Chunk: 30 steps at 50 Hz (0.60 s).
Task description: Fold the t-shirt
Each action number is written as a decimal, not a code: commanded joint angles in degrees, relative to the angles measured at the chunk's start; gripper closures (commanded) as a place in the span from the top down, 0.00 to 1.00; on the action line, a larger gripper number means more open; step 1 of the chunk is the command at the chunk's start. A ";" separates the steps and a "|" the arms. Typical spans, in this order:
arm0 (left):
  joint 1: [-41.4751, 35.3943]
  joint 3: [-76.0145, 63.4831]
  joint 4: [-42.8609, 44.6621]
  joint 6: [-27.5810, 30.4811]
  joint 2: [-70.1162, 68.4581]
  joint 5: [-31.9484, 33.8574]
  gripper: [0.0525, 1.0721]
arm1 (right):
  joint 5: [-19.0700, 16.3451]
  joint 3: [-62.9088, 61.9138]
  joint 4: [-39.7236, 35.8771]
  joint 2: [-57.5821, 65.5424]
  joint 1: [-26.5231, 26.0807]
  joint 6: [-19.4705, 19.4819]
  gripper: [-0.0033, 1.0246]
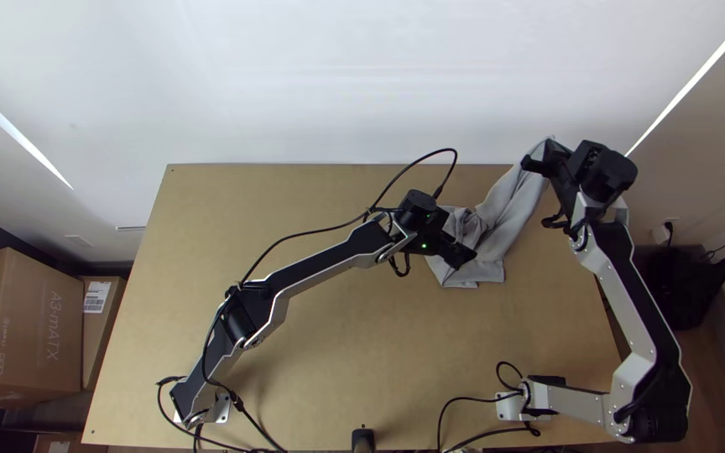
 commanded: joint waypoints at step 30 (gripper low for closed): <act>-2.91 7.74 -2.90 4.10 12.37 -0.60 0.96 | 1.48 7.24 1.09 4.75 3.48 1.63 0.02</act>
